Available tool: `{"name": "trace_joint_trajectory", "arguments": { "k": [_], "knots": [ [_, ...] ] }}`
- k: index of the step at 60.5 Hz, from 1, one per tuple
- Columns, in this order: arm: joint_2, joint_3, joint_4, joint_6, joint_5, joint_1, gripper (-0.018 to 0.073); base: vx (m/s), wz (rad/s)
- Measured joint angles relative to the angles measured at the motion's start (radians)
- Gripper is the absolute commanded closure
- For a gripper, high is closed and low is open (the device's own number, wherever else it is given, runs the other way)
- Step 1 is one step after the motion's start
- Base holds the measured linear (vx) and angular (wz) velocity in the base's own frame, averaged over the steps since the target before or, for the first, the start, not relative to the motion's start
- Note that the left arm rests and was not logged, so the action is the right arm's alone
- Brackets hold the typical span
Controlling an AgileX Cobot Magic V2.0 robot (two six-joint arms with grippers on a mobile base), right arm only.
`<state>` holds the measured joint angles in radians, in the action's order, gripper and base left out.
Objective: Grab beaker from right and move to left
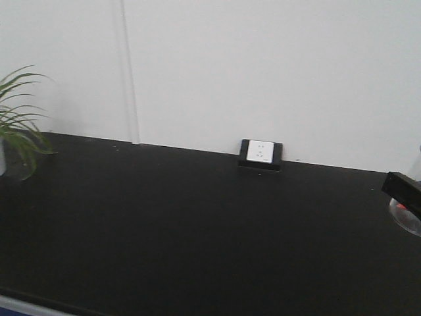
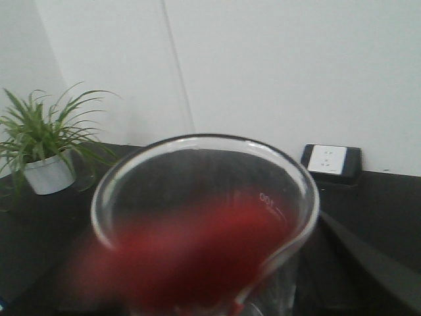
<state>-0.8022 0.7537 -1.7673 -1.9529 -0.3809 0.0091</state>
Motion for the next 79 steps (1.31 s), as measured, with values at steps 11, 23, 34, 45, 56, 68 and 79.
{"name": "trace_joint_trajectory", "arguments": {
  "k": [11, 23, 34, 45, 56, 68, 79],
  "knots": [
    [0.000, 0.000, 0.000, 0.000, 0.000, 0.000, 0.0561, -0.13, 0.51],
    [0.000, 0.000, 0.000, 0.000, 0.000, 0.000, 0.0561, -0.07, 0.54],
    [0.000, 0.000, 0.000, 0.000, 0.000, 0.000, 0.0561, -0.03, 0.62],
    [0.000, 0.000, 0.000, 0.000, 0.000, 0.000, 0.0561, 0.01, 0.67],
    [0.000, 0.000, 0.000, 0.000, 0.000, 0.000, 0.0561, 0.05, 0.69],
    [0.000, 0.000, 0.000, 0.000, 0.000, 0.000, 0.0561, 0.10, 0.72],
    [0.000, 0.000, 0.000, 0.000, 0.000, 0.000, 0.0561, 0.14, 0.73]
  ]
}}
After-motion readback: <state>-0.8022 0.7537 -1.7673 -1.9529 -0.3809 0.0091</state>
